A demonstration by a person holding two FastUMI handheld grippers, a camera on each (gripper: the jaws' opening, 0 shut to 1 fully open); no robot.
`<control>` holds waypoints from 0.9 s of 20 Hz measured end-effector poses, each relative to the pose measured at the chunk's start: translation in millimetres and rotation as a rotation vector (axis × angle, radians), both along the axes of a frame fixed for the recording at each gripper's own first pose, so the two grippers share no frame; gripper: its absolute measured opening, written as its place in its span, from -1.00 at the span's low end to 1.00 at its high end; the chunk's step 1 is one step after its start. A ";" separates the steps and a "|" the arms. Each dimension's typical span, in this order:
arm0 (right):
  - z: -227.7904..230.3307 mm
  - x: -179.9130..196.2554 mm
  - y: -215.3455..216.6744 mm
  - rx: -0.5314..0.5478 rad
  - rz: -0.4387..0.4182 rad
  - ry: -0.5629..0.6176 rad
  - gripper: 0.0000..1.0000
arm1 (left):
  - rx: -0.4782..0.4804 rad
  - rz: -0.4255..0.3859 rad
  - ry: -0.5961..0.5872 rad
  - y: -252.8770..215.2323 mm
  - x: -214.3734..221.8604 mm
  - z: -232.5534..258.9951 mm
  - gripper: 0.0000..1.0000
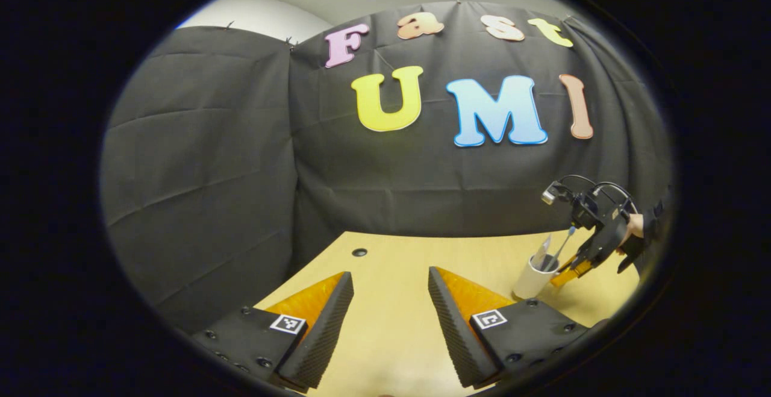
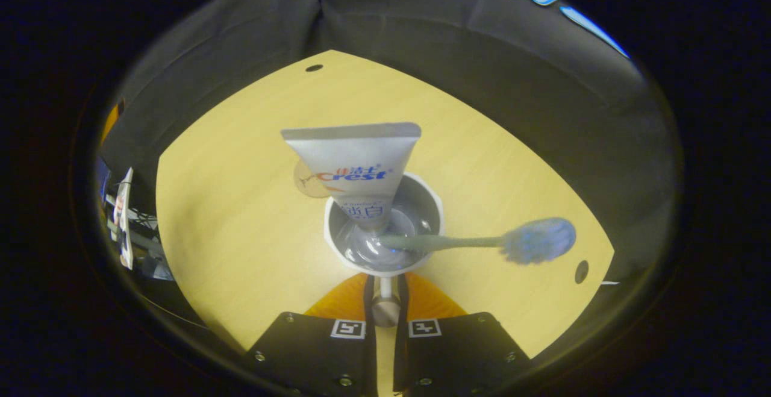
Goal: Put the toothbrush and toothpaste on the desktop into the cup, then pick up the cup and place it on the coaster on the desktop.
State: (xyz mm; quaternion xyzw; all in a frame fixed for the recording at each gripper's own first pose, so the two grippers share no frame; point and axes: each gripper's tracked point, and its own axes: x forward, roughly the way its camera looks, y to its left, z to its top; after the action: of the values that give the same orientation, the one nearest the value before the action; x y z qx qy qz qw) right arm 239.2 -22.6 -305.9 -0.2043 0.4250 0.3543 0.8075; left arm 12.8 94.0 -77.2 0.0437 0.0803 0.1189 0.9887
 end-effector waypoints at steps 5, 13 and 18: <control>-1.5 1.0 1.9 0.034 0.022 -0.007 -0.77 | 0.006 0.013 -0.002 8.9 -11.7 1.0 0.62; -1.7 3.8 -0.1 0.038 0.057 -0.010 -0.78 | -0.004 0.054 -0.004 34.1 -34.0 2.9 0.77; -2.8 4.1 -1.2 0.034 0.047 -0.021 -0.78 | -0.014 0.074 -0.005 47.9 -44.1 4.3 0.70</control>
State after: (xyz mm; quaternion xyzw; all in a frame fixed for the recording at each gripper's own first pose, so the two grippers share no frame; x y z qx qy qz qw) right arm 243.2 -23.8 -308.7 -0.2043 0.4054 0.3782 0.8068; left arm -31.3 141.9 -72.9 0.0336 0.0802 0.1551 0.9841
